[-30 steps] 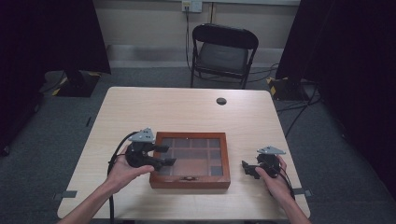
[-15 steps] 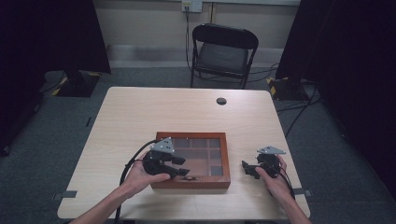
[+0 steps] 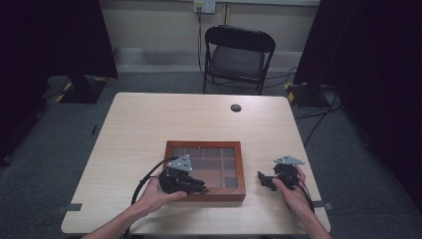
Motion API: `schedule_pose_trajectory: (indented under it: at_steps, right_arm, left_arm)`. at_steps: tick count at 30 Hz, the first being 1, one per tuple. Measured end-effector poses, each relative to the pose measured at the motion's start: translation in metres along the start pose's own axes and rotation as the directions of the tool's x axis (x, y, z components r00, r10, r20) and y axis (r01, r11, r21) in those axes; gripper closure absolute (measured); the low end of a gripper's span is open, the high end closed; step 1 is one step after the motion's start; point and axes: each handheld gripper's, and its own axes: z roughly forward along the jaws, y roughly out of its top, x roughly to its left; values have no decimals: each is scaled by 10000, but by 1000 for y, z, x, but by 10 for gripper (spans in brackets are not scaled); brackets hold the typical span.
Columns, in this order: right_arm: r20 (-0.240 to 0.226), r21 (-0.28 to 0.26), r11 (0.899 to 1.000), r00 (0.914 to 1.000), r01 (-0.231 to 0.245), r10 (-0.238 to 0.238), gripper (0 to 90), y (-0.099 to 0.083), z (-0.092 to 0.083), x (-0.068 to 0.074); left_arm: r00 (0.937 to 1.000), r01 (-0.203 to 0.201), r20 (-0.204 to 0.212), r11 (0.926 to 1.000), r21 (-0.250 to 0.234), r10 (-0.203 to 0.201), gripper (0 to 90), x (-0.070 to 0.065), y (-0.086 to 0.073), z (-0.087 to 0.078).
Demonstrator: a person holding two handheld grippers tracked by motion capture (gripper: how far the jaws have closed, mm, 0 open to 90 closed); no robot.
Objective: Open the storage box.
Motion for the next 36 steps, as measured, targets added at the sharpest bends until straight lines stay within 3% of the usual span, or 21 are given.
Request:
schedule_pose_trajectory:
  at_steps: [10,11,13,15,16,19,24,27,28,36]
  right_arm:
    - [1,9,10000,10000,-5,5,106,0,0,0]
    - [2,8,10000,10000,-6,6,106,0,0,0]
    - [2,9,10000,10000,-4,4,106,0,0,0]
    - [2,8,10000,10000,-4,4,106,0,0,0]
    - [2,7,10000,10000,-5,5,106,0,0,0]
    - [-1,7,10000,10000,-4,4,106,0,0,0]
    - [1,7,10000,10000,-5,5,106,0,0,0]
    - [-1,7,10000,10000,-4,4,105,0,0,0]
    - [-3,8,10000,10000,-5,5,106,0,0,0]
    - [-4,6,10000,10000,-1,1,106,0,0,0]
  left_arm:
    - [10000,15,-43,10000,53,-15,789,0,-3,4]
    - [9996,-230,-163,9997,-15,229,797,-2,-4,4]
    - [9993,-238,-281,9995,-195,233,799,-4,-6,5]
    - [9986,-345,-405,9994,-67,342,801,-5,-6,4]
    - [9991,-208,-365,9995,-238,200,802,-5,-6,5]
    - [9989,-302,-382,9990,-320,289,803,-5,-8,5]
    - [9990,-305,-332,9993,-235,297,807,-5,-7,5]
    - [9997,-115,-215,9999,40,116,808,-3,-4,4]
    - [9999,-11,-116,9998,-173,9,809,-2,-5,5]
    - [9986,509,139,9987,-54,-508,810,3,-4,4]
